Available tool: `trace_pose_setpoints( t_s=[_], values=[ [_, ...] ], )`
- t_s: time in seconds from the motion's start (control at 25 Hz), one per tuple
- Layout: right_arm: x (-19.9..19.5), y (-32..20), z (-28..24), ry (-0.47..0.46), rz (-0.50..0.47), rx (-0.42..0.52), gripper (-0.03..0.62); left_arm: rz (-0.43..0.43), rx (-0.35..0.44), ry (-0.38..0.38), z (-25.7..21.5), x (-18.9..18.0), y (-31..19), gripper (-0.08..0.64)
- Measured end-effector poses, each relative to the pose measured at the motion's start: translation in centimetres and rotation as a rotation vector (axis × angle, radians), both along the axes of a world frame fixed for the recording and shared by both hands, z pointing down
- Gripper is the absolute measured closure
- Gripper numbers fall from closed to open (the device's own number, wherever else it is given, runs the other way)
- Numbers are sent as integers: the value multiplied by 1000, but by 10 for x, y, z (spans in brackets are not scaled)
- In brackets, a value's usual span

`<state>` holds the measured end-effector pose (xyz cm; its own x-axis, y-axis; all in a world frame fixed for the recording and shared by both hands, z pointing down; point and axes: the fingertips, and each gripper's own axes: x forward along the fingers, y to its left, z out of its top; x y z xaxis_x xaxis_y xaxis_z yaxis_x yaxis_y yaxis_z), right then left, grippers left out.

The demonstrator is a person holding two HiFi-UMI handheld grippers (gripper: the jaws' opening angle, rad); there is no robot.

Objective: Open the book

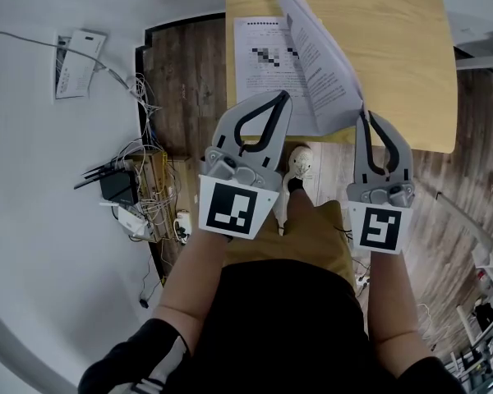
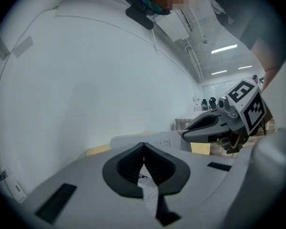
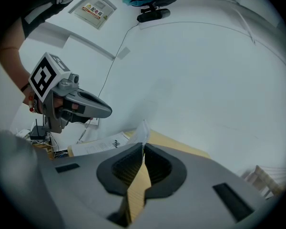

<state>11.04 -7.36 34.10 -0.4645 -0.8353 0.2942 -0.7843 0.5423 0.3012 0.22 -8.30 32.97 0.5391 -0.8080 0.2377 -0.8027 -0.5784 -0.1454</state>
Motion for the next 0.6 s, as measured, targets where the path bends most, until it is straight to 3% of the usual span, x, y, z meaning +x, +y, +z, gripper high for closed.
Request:
trace_pose_setpoints(
  t_s=[0.6],
  values=[
    [39,0,10,-6,50,-20,555,40,-15,4,10,39,-8,549]
  ],
)
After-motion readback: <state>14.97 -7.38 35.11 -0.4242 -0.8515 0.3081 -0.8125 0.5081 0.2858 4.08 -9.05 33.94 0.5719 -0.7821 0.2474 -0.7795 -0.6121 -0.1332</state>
